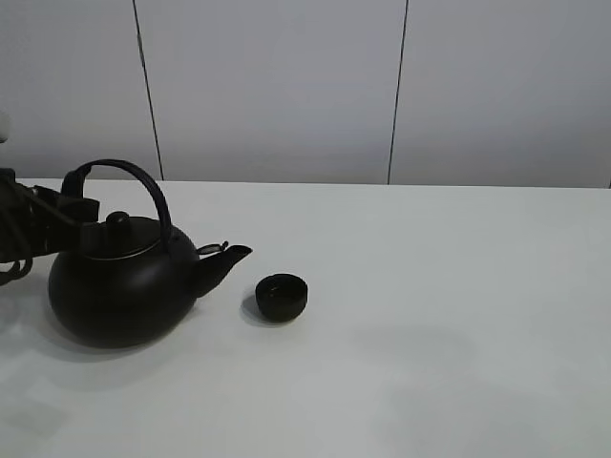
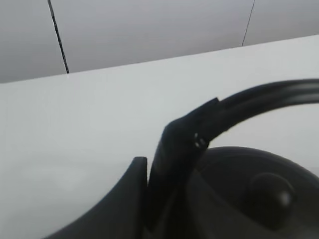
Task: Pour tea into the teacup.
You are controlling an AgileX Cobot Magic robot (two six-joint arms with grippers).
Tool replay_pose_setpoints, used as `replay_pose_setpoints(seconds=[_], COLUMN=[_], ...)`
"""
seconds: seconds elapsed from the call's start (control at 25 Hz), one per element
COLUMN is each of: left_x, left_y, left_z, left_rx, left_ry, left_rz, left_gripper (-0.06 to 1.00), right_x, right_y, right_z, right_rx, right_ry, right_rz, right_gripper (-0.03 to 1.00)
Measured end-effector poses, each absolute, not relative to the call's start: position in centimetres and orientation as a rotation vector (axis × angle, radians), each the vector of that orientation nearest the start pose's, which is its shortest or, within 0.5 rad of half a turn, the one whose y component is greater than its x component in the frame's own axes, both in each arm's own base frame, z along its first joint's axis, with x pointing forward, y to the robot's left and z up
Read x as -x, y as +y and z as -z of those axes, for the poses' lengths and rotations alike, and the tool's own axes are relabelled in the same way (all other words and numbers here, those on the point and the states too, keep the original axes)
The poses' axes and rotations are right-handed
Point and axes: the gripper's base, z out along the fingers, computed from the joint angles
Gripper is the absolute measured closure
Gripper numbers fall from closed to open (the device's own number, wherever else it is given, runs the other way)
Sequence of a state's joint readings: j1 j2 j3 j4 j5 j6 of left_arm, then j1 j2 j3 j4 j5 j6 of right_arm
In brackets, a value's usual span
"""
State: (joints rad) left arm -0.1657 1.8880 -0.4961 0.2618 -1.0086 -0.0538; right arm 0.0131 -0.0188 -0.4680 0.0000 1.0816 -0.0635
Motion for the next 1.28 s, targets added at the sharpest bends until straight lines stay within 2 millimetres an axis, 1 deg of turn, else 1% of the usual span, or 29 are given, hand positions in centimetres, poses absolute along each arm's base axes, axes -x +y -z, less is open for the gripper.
replay_pose_setpoints(seconds=[0.36, 0.68, 0.76, 0.88, 0.96, 1.16, 1.28], left_x=[-28.4, -28.3, -28.4, -28.3, -28.1, -26.8, -26.0], left_y=[-6.6, -6.6, -6.7, -6.7, -6.7, -6.5, -6.4], left_z=[-11.2, -11.2, -11.3, -11.8, -11.8, -11.8, -12.3], left_rx=[-0.354, -0.351, -0.341, -0.305, -0.293, -0.291, -0.293], left_ry=[1.846, 1.845, 1.836, 1.786, 1.784, 1.806, 1.798], left_rz=[0.264, 0.265, 0.28, 0.312, 0.323, 0.325, 0.326], left_gripper=[0.83, 0.82, 0.77, 0.65, 0.57, 0.51, 0.41], right_x=[0.5, 0.5, 0.5, 0.5, 0.5, 0.5, 0.5], right_y=[0.0, 0.0, 0.0, 0.0, 0.0, 0.0, 0.0], right_z=[-26.7, -26.7, -26.7, -26.7, -26.7, -26.7, -26.7], right_rx=[0.08, 0.08, 0.08, 0.08, 0.08, 0.079, 0.079], right_ry=[2.077, 2.077, 2.077, 2.077, 2.077, 2.076, 2.076], right_rz=[0.031, 0.031, 0.031, 0.031, 0.031, 0.031, 0.031], right_gripper=[0.33, 0.33, 0.33, 0.33, 0.33, 0.33, 0.33])
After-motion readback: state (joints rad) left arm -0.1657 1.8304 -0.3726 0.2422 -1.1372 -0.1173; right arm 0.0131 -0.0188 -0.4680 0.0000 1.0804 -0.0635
